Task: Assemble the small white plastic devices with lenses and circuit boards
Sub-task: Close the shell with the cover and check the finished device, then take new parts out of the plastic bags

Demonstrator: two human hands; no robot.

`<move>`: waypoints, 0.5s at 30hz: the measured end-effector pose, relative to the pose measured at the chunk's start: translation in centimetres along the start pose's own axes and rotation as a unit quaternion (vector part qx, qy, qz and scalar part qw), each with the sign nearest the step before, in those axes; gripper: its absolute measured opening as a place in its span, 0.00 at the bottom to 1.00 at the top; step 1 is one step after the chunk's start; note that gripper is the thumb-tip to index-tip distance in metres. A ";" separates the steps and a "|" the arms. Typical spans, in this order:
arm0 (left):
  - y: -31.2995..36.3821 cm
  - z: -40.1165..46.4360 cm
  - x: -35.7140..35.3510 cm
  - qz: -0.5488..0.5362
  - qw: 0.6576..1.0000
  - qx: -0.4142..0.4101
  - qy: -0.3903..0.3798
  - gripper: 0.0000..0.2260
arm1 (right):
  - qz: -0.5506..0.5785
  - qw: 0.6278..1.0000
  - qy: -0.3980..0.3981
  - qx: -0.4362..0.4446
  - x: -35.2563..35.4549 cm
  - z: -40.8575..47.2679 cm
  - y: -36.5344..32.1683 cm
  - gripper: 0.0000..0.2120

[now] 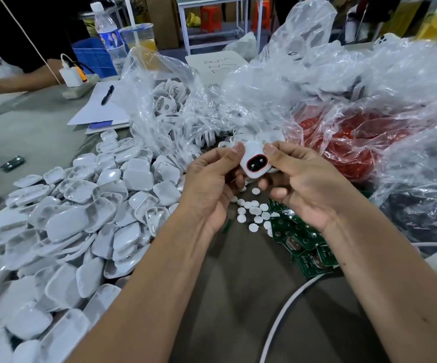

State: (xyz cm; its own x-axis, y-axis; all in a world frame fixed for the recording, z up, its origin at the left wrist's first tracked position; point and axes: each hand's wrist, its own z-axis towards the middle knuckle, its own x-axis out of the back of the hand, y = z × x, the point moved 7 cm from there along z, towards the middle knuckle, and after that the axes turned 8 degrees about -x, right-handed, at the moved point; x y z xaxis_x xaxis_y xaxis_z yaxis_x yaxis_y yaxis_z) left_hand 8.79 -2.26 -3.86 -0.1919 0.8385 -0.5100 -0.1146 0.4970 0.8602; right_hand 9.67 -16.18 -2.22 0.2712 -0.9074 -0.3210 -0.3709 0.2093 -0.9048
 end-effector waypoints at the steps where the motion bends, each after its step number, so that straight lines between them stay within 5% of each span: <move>1: 0.1 -0.1 0.0 0.007 1.000 -0.006 0.008 0.07 | -0.001 1.000 0.002 -0.004 0.1 0.0 0.1 0.09; 8: 1.9 -0.8 0.1 0.169 0.976 -0.111 0.079 0.08 | 0.027 0.995 0.097 -0.005 -1.4 0.0 1.2 0.08; 15: 7.2 4.4 -7.9 0.212 0.946 -0.237 0.065 0.06 | 0.075 0.981 0.171 0.057 -0.9 2.7 -9.4 0.07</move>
State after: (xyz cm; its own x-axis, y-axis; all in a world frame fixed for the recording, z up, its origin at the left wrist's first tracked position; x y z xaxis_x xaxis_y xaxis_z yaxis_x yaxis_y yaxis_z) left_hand 13.75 -4.30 6.38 -0.4339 0.8896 -0.1422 -0.4190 -0.0596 0.9060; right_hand 15.28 -16.34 5.86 -0.1008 -0.9280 -0.3586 -0.2760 0.3723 -0.8861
